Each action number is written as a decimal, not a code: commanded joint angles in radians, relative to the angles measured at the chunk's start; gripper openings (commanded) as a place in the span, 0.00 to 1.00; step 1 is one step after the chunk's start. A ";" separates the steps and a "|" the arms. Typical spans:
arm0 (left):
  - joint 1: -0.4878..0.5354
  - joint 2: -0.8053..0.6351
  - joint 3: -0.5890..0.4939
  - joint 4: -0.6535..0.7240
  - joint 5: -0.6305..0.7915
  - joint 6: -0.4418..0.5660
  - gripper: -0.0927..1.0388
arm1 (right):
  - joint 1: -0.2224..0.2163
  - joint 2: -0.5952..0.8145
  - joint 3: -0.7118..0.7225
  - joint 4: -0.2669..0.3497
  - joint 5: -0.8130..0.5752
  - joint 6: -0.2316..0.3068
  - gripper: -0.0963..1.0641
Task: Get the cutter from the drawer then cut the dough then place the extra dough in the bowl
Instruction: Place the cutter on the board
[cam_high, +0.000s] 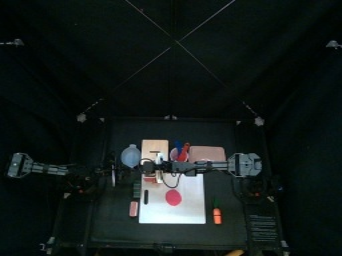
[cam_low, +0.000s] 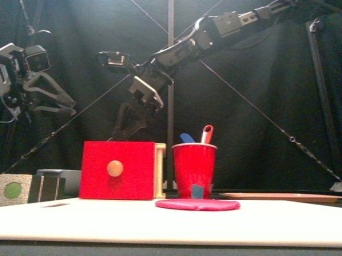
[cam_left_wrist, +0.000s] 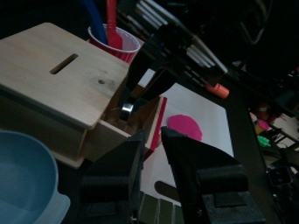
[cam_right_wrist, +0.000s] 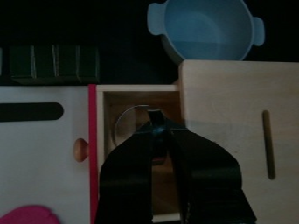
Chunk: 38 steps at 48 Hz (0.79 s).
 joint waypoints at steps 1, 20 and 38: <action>0.000 0.002 -0.014 -0.002 -0.005 0.000 0.65 | 0.003 -0.071 -0.028 0.000 0.014 0.000 0.45; 0.008 0.003 -0.014 -0.003 -0.006 0.002 0.65 | 0.008 -0.160 -0.029 -0.025 0.026 0.000 0.45; 0.021 0.003 -0.018 -0.005 -0.006 0.000 0.66 | 0.044 -0.390 0.227 -0.012 0.064 0.009 0.45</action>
